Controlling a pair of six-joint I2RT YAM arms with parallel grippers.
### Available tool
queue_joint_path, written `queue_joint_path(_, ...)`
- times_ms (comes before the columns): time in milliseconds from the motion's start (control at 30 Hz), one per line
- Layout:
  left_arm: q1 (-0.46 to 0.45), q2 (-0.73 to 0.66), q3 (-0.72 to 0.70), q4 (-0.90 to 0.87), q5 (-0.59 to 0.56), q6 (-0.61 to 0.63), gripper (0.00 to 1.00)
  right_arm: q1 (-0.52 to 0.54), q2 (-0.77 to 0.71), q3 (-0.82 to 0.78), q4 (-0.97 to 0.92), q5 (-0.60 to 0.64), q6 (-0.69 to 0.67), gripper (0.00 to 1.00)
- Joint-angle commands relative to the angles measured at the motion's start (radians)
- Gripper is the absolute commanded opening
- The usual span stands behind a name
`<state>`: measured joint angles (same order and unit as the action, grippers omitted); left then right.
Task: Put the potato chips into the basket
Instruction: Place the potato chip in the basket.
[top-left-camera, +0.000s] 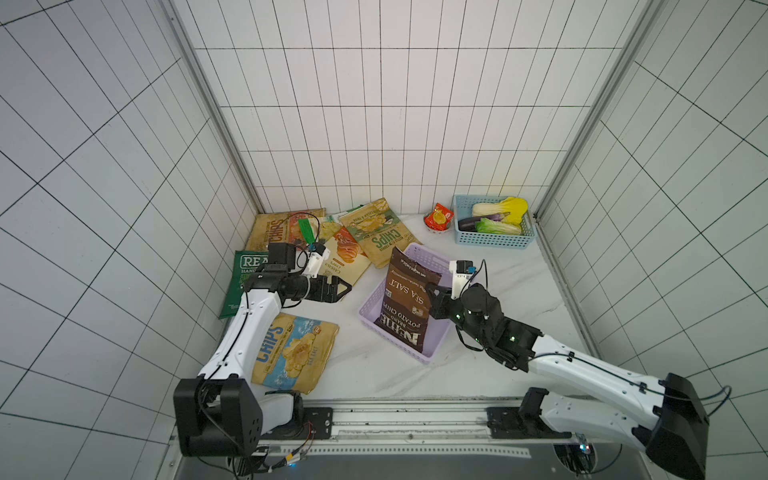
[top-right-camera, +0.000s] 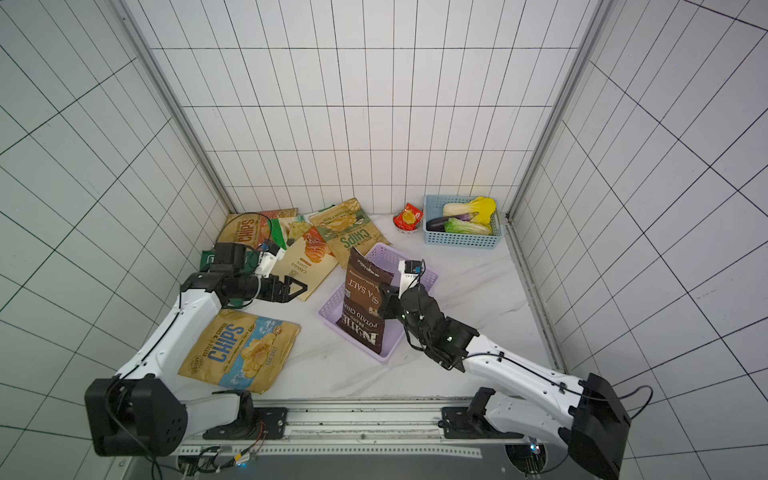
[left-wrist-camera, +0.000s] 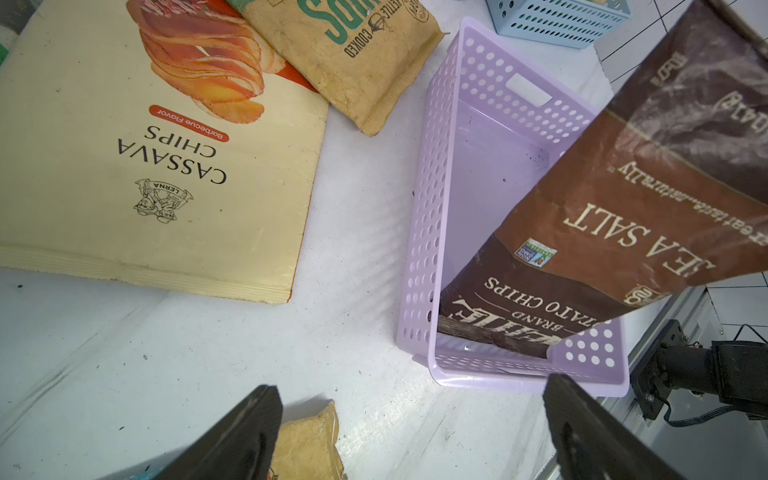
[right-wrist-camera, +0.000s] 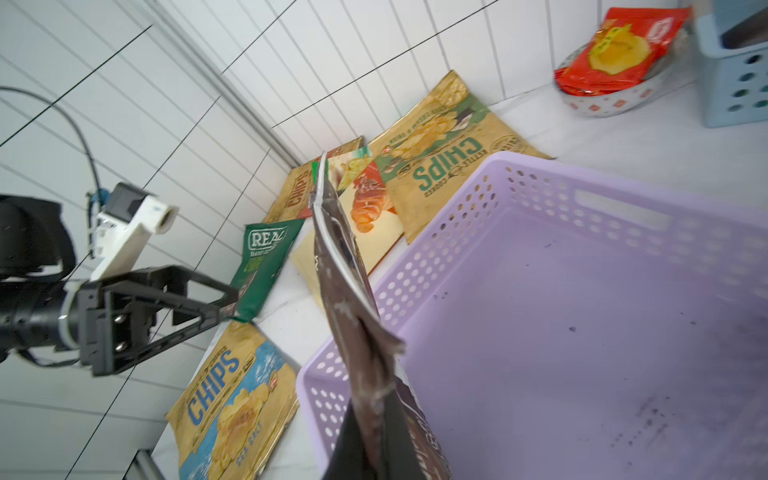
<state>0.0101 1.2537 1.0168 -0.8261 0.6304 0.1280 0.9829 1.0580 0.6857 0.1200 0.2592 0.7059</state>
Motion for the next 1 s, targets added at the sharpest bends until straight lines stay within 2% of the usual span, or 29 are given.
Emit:
queue_joint_path(0, 0.003, -0.011, -0.005, 0.027, 0.019, 0.009, 0.97, -0.064, -0.003, -0.030, 0.007, 0.088, 0.033, 0.06)
queue_joint_path(67, 0.002, -0.011, -0.006, 0.027, 0.021, 0.009, 0.97, -0.104, -0.011, -0.030, -0.031, 0.101, 0.045, 0.29)
queue_joint_path(100, 0.002, -0.011, -0.005, 0.027, 0.022, 0.009, 0.97, -0.134, -0.013, -0.022, -0.062, 0.100, 0.054, 0.53)
queue_joint_path(133, 0.003, -0.013, -0.006, 0.025, 0.021, 0.009, 0.97, -0.165, -0.013, -0.001, -0.118, 0.100, 0.059, 0.66)
queue_joint_path(200, 0.002, -0.013, -0.006, 0.025, 0.023, 0.011, 0.97, -0.202, -0.019, 0.034, -0.203, 0.109, 0.048, 0.73)
queue_joint_path(400, 0.003, -0.013, -0.005, 0.025, 0.023, 0.012, 0.97, -0.271, -0.062, 0.091, -0.350, 0.107, 0.002, 0.76)
queue_joint_path(533, 0.003, -0.014, -0.007, 0.025, 0.023, 0.012, 0.97, -0.299, -0.033, 0.145, -0.373, -0.048, -0.068, 0.74)
queue_joint_path(633, 0.003, -0.013, -0.006, 0.025, 0.023, 0.012, 0.97, -0.298, 0.066, 0.232, -0.444, -0.195, -0.104, 0.73)
queue_joint_path(733, 0.003, -0.011, -0.005, 0.025, 0.023, 0.012, 0.97, -0.297, 0.216, 0.326, -0.522, -0.342, -0.116, 0.68)
queue_joint_path(833, 0.002, -0.012, -0.007, 0.025, 0.022, 0.013, 0.97, -0.299, 0.344, 0.405, -0.601, -0.396, -0.128, 0.60)
queue_joint_path(967, 0.003, -0.013, -0.008, 0.026, 0.021, 0.013, 0.97, -0.297, 0.513, 0.530, -0.706, -0.414, -0.172, 0.59)
